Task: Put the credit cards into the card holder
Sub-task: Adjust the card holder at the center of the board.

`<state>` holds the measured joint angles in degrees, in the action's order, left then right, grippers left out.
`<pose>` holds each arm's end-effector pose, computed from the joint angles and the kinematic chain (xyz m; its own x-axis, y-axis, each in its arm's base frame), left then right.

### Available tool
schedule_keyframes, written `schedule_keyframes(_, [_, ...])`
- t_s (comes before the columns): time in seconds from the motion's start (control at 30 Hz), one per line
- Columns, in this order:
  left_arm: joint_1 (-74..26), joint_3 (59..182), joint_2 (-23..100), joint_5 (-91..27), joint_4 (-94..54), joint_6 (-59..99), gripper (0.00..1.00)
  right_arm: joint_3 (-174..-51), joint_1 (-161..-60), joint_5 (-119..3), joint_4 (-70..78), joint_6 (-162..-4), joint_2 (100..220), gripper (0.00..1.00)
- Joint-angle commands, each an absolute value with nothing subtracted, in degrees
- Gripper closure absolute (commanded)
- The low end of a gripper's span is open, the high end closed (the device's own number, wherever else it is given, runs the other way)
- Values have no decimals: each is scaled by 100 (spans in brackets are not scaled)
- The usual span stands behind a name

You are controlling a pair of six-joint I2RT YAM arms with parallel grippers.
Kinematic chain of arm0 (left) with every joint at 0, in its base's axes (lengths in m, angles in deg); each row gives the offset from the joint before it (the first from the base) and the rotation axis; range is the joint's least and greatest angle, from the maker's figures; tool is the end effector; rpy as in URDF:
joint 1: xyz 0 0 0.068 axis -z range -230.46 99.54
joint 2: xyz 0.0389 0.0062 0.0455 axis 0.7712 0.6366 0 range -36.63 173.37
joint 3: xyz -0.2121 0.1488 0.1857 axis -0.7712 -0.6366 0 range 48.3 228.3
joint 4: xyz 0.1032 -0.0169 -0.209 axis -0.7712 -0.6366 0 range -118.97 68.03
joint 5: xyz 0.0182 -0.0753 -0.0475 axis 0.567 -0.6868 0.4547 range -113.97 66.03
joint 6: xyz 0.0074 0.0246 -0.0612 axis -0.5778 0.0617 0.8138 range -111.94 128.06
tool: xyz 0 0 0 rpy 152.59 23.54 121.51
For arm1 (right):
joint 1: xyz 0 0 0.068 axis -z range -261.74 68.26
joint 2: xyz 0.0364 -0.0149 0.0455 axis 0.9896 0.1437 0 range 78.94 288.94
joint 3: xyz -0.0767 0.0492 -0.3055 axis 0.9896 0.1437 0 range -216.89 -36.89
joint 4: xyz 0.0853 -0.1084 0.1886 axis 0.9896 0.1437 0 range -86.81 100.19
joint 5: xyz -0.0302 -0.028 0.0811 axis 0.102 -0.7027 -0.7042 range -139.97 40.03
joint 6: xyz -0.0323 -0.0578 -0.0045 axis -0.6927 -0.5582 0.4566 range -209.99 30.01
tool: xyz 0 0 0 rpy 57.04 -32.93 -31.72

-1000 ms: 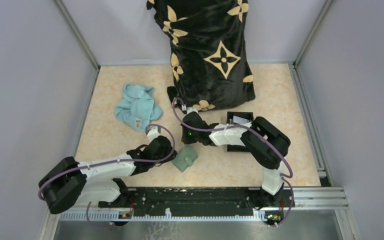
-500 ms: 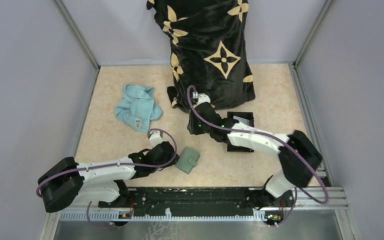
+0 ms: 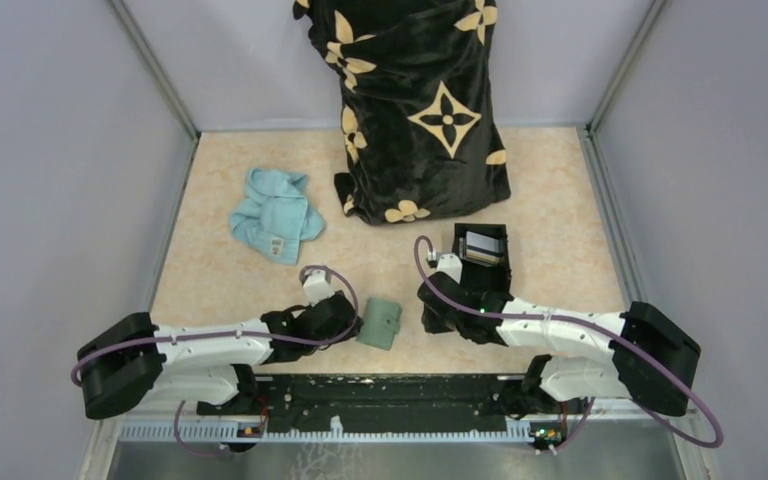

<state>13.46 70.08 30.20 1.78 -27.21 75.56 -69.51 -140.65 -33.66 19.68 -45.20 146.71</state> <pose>0.0950 -0.1421 0.1964 -0.7641 -0.3318 -0.5533 -0.0496 0.8853 -0.4624 0.1107 0.1550 0.2293 -0.8030 -0.0223 -0.5956 -0.2341 0.9308 0.2809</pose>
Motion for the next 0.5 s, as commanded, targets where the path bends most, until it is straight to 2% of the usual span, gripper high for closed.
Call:
schedule_keyframes(0.0, [1495,7048,3223,116,-3217,7647,60,-6819,-14149,-3302,1646,-4111,14660,88])
schedule_keyframes(0.47, [1660,7126,3407,136,-3081,7709,60,-7044,-14497,-3472,890,-3922,15784,94])
